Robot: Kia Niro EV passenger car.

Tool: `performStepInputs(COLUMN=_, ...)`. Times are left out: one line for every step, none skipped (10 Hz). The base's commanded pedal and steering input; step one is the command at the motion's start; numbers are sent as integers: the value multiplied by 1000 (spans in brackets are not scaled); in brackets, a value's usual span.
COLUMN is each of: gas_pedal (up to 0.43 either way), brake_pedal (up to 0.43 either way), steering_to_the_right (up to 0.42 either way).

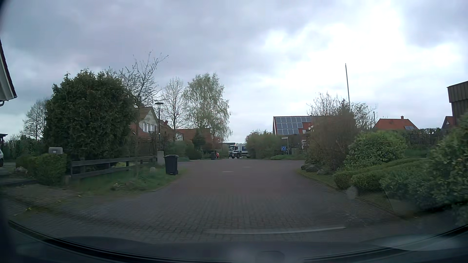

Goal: Follow the waypoints while adhering to traffic rules and regulations

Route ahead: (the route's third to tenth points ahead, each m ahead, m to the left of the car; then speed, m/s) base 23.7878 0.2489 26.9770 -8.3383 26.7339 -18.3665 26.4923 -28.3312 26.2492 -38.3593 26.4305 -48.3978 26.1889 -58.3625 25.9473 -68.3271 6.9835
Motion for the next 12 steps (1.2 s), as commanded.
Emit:
performStepInputs(gas_pedal=98, brake_pedal=0, steering_to_the_right=-1)
performStepInputs(gas_pedal=98, brake_pedal=0, steering_to_the_right=-1)
performStepInputs(gas_pedal=98, brake_pedal=0, steering_to_the_right=-1)
performStepInputs(gas_pedal=98, brake_pedal=6, steering_to_the_right=-1)
performStepInputs(gas_pedal=98, brake_pedal=0, steering_to_the_right=-1)
performStepInputs(gas_pedal=98, brake_pedal=0, steering_to_the_right=-1)
performStepInputs(gas_pedal=98, brake_pedal=6, steering_to_the_right=-2)
performStepInputs(gas_pedal=87, brake_pedal=0, steering_to_the_right=-2)
performStepInputs(gas_pedal=87, brake_pedal=0, steering_to_the_right=-2)
performStepInputs(gas_pedal=87, brake_pedal=6, steering_to_the_right=-2)
performStepInputs(gas_pedal=79, brake_pedal=6, steering_to_the_right=-1)
performStepInputs(gas_pedal=59, brake_pedal=0, steering_to_the_right=-1)
